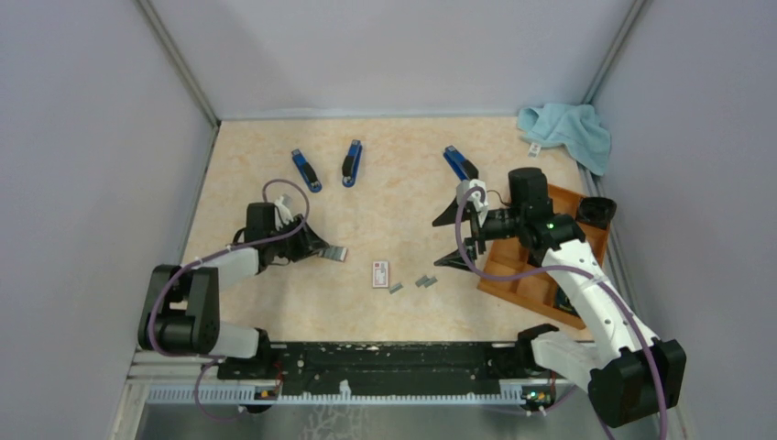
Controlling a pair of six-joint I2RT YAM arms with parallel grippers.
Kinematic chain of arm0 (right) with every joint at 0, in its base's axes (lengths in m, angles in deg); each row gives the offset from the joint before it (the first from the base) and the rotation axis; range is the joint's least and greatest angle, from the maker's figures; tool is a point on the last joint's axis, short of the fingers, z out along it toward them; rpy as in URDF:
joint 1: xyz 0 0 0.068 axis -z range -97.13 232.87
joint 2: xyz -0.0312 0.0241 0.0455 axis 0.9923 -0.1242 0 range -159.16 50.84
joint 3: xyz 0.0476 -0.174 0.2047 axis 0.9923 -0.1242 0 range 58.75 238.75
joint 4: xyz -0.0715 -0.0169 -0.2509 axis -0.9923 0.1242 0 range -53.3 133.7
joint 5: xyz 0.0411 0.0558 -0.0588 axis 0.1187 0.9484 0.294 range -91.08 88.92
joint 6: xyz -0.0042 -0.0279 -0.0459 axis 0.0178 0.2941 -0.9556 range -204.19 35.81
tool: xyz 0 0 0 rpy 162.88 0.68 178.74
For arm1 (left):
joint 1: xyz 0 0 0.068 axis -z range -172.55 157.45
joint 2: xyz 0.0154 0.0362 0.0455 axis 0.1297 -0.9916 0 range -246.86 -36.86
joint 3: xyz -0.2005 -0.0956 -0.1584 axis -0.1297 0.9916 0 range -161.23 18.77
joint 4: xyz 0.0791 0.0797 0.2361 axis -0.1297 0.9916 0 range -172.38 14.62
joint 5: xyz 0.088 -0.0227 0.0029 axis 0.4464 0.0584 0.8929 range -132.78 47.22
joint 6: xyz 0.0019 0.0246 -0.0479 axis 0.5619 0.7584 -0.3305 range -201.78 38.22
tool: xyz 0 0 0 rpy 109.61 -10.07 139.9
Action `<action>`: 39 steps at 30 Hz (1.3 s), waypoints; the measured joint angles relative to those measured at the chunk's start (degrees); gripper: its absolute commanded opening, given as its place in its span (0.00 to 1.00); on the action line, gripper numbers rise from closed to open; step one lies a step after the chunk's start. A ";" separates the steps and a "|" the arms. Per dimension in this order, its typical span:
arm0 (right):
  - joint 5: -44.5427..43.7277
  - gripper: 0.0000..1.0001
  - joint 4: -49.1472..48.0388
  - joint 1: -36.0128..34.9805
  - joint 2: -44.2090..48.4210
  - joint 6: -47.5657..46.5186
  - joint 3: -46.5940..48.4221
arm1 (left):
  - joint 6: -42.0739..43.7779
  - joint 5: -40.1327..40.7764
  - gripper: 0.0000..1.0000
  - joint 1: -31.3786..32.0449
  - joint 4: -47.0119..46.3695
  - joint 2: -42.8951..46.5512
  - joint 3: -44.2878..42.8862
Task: Unload the staples from the stapler
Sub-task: Move the staple box to the center of the board.
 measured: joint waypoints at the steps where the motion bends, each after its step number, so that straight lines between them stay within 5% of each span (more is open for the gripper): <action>1: 0.02 0.92 0.00 0.00 0.00 0.00 0.00 | -0.04 0.00 0.48 0.11 0.00 0.02 0.24; 39: 0.48 0.93 -0.02 0.00 0.33 0.39 0.00 | -6.99 1.73 0.47 14.34 -2.82 0.07 0.52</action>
